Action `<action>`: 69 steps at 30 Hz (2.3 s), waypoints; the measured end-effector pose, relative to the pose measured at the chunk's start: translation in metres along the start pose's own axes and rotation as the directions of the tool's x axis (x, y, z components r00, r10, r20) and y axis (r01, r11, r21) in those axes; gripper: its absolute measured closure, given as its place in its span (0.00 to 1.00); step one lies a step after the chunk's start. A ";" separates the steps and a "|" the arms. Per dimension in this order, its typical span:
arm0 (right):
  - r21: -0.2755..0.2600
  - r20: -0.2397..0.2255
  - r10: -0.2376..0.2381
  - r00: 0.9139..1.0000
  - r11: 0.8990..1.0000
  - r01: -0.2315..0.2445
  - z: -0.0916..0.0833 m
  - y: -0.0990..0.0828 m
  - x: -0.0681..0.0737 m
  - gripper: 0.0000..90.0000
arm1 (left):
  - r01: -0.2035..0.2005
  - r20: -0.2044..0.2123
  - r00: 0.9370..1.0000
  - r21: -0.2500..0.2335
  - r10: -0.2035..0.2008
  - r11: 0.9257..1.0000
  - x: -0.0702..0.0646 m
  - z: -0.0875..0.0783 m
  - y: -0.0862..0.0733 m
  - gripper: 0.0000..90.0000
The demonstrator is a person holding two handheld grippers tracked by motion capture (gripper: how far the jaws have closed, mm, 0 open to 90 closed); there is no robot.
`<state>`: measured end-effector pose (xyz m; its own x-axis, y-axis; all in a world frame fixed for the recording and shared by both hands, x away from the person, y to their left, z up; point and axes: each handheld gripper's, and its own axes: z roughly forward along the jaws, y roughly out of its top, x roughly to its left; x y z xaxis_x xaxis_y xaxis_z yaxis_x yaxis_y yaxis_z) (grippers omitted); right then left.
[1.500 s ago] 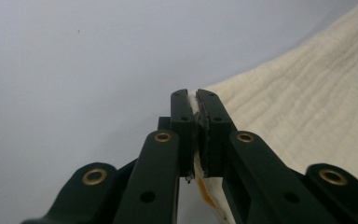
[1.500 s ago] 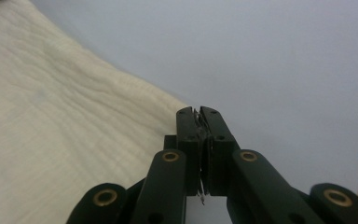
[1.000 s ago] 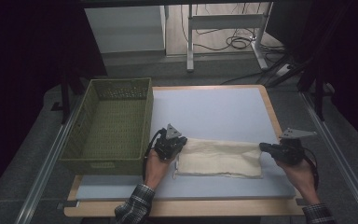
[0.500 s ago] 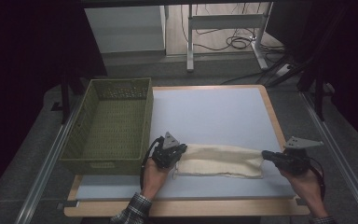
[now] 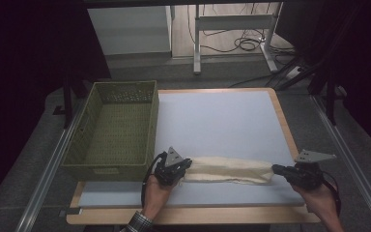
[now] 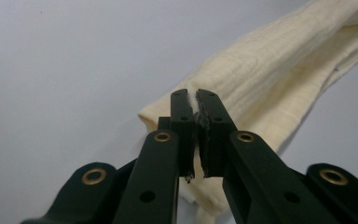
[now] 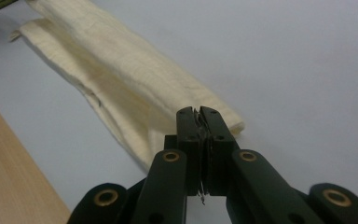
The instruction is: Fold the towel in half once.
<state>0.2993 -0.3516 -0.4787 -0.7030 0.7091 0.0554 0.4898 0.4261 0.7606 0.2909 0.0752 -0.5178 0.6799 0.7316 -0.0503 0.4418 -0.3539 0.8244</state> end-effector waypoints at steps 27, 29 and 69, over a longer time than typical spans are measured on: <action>0.016 -0.034 0.041 0.999 0.999 -0.041 -0.003 -0.016 0.008 0.92 | 0.016 -0.047 0.999 0.136 -0.010 0.991 -0.002 0.025 0.014 0.53; 0.012 -0.033 0.044 0.999 0.999 -0.043 -0.006 -0.017 0.008 0.91 | 0.015 -0.053 0.999 0.168 -0.006 0.986 -0.001 0.035 0.009 0.52; -0.060 0.111 0.092 0.990 0.995 -0.086 0.022 -0.028 -0.004 0.96 | 0.022 -0.045 0.999 0.123 -0.016 0.992 0.000 0.037 -0.003 0.52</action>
<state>0.2993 -0.3539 -0.5146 -0.5931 0.8034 0.0529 0.5168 0.3295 0.7902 0.3115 0.0548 -0.5415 0.6454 0.7629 -0.0383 0.5253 -0.4068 0.7474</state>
